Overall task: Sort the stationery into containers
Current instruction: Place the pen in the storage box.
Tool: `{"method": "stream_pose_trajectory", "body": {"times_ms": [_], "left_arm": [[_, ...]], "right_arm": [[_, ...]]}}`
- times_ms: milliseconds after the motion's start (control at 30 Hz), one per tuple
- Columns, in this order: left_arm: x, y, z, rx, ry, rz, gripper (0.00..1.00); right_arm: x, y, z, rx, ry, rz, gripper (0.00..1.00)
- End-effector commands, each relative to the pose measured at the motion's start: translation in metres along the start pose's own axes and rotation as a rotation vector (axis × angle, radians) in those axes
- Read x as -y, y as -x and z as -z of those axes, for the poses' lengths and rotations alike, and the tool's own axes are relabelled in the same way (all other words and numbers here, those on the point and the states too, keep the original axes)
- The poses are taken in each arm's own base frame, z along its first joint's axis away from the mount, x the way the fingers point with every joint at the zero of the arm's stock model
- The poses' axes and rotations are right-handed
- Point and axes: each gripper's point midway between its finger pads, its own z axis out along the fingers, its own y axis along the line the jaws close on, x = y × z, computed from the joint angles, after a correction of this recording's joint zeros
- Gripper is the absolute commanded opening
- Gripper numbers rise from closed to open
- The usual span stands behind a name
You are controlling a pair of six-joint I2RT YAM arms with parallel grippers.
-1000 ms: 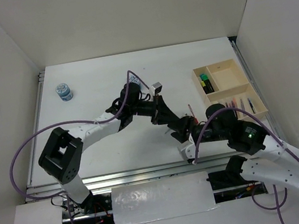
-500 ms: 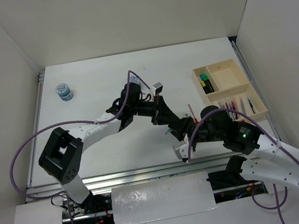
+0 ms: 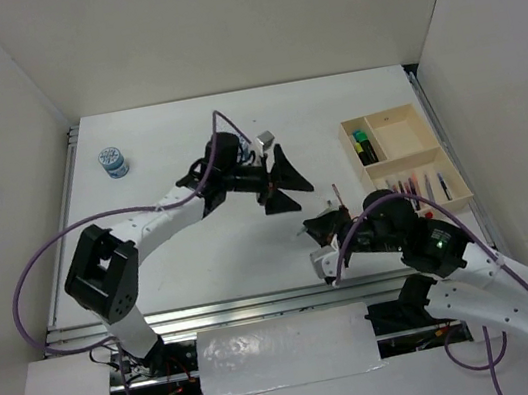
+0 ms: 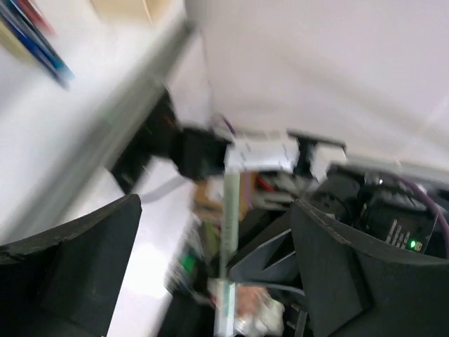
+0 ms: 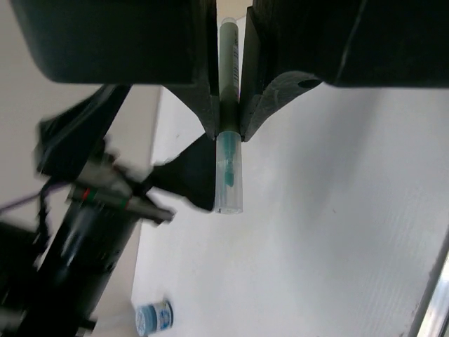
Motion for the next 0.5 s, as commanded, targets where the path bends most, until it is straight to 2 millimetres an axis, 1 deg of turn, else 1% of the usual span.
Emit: {"method": "stream_pose_trajectory", "body": {"times_ms": [0, 33, 67, 100, 133, 167, 200, 233, 267, 300, 333, 367, 400, 433, 467], "left_arm": [[0.013, 0.070, 0.054, 0.260, 0.091, -0.240, 0.99], [0.018, 0.094, 0.076, 0.351, 0.124, -0.292, 0.99], [0.014, 0.104, 0.088, 0.404, 0.181, -0.330, 0.99], [0.006, 0.116, 0.104, 0.481, 0.284, -0.379, 0.99], [0.002, 0.124, 0.116, 0.529, 0.337, -0.399, 0.99], [-0.002, 0.129, 0.125, 0.568, 0.394, -0.413, 0.99], [-0.015, 0.136, 0.136, 0.616, 0.481, -0.407, 0.99], [-0.020, 0.138, 0.141, 0.629, 0.511, -0.396, 0.99], [-0.024, 0.140, 0.144, 0.644, 0.525, -0.383, 0.99], [-0.032, 0.140, 0.144, 0.653, 0.539, -0.368, 0.99], [-0.034, 0.138, 0.143, 0.651, 0.537, -0.367, 0.99], [-0.037, 0.138, 0.141, 0.644, 0.537, -0.362, 0.99], [-0.037, 0.138, 0.137, 0.629, 0.531, -0.395, 0.99], [-0.033, 0.130, 0.126, 0.575, 0.503, -0.436, 0.99], [-0.035, 0.128, 0.121, 0.548, 0.513, -0.479, 0.99]], "right_arm": [[0.025, 0.000, 0.017, -0.035, -0.148, -0.223, 0.00], [0.030, -0.006, 0.022, -0.065, -0.181, -0.314, 0.00], [0.031, -0.015, 0.022, -0.104, -0.195, -0.417, 0.00], [0.032, -0.024, 0.029, -0.147, -0.228, -0.612, 0.00], [0.031, -0.035, 0.033, -0.183, -0.243, -0.716, 0.00], [0.026, -0.073, 0.046, -0.301, -0.297, -0.852, 0.00], [0.023, -0.081, 0.050, -0.294, -0.308, -0.975, 0.00], [0.018, -0.125, 0.074, -0.413, -0.405, -1.106, 0.00], [0.010, -0.142, 0.086, -0.454, -0.431, -1.196, 0.00], [0.005, -0.156, 0.096, -0.480, -0.436, -1.257, 0.00], [-0.007, -0.177, 0.102, -0.494, -0.414, -1.371, 0.00], [-0.008, -0.201, 0.136, -0.566, -0.513, -1.451, 0.00], [-0.014, -0.213, 0.145, -0.590, -0.509, -1.507, 0.00], [-0.027, -0.230, 0.146, -0.590, -0.465, -1.605, 0.00], [-0.036, -0.244, 0.164, -0.631, -0.503, -1.665, 0.00]]}}
